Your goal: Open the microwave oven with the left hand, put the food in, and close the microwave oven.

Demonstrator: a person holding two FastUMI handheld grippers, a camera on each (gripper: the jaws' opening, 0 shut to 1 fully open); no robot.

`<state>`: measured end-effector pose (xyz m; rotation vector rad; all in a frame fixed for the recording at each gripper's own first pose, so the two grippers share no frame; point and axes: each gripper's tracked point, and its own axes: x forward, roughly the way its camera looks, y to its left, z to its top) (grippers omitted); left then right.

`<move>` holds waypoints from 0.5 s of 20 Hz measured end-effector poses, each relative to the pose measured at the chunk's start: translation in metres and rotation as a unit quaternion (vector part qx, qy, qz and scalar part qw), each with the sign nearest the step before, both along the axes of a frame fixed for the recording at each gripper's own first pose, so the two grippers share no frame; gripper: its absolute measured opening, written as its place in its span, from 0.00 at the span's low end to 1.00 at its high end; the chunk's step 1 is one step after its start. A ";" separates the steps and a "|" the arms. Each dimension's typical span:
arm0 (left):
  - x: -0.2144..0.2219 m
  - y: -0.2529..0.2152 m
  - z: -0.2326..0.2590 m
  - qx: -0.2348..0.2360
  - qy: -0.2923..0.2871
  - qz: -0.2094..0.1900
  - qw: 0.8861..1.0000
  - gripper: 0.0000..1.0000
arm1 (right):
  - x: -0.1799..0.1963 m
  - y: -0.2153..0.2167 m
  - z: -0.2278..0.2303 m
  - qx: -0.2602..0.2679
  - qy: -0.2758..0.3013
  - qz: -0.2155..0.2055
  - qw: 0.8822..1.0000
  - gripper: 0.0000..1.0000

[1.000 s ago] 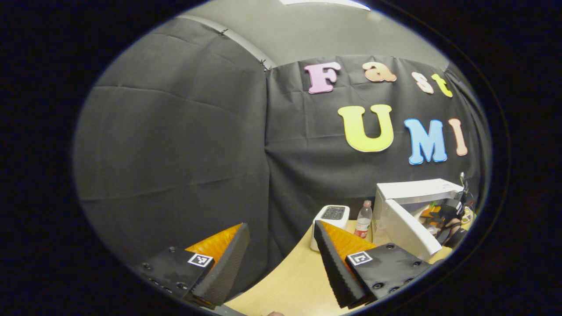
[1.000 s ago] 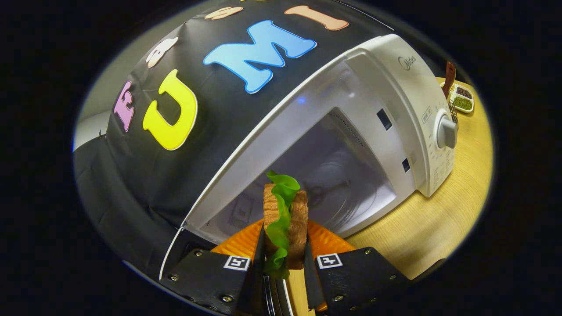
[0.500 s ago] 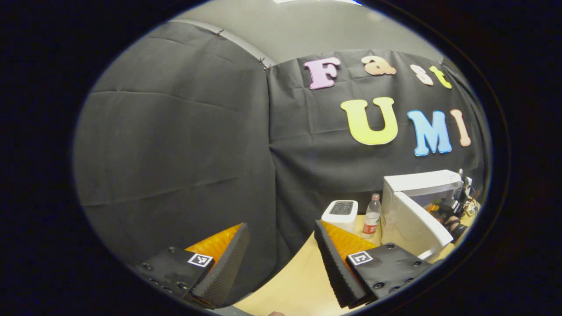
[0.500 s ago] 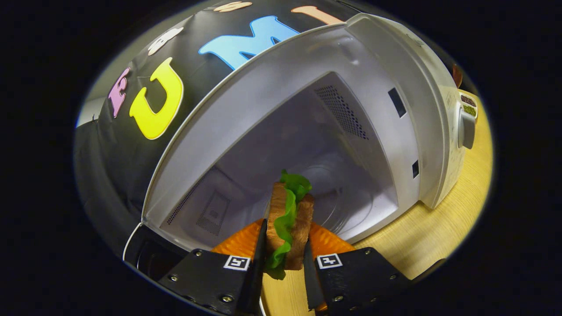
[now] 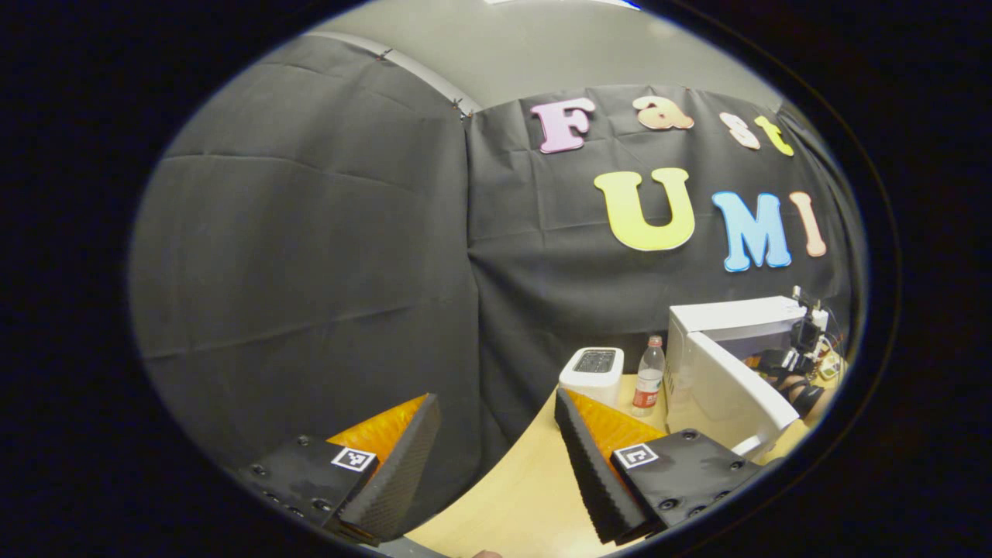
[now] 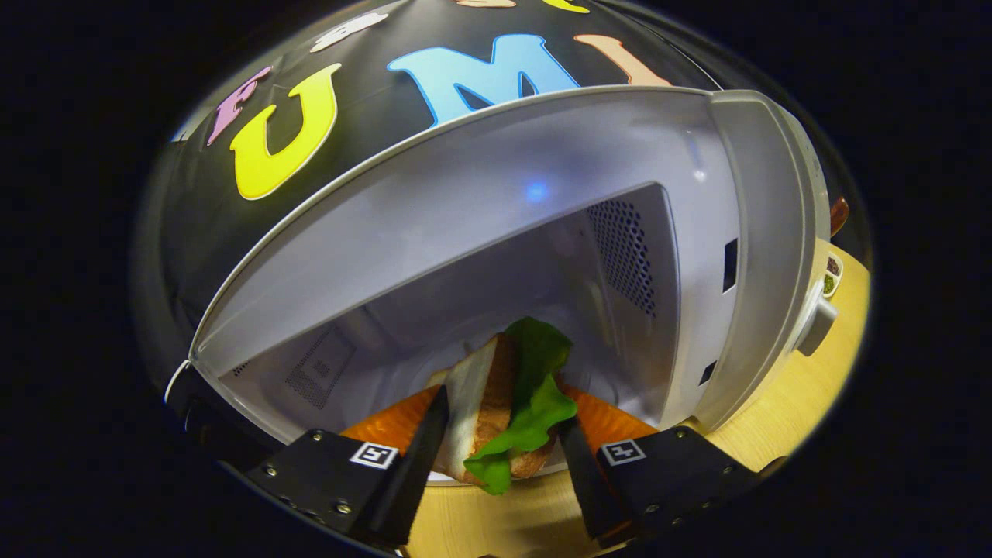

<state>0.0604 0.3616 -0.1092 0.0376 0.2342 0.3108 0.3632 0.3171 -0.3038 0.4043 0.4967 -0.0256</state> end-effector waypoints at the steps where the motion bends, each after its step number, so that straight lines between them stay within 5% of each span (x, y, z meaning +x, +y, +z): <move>1: 0.000 -0.003 -0.002 -0.001 0.001 -0.004 1.000 0.94 | -0.006 -0.009 0.003 -0.026 0.002 -0.003 1.000 1.00; 10: 0.019 -0.052 -0.016 -0.025 -0.009 -0.057 0.998 0.96 | -0.068 -0.030 0.103 -0.127 -0.103 0.057 0.985 0.98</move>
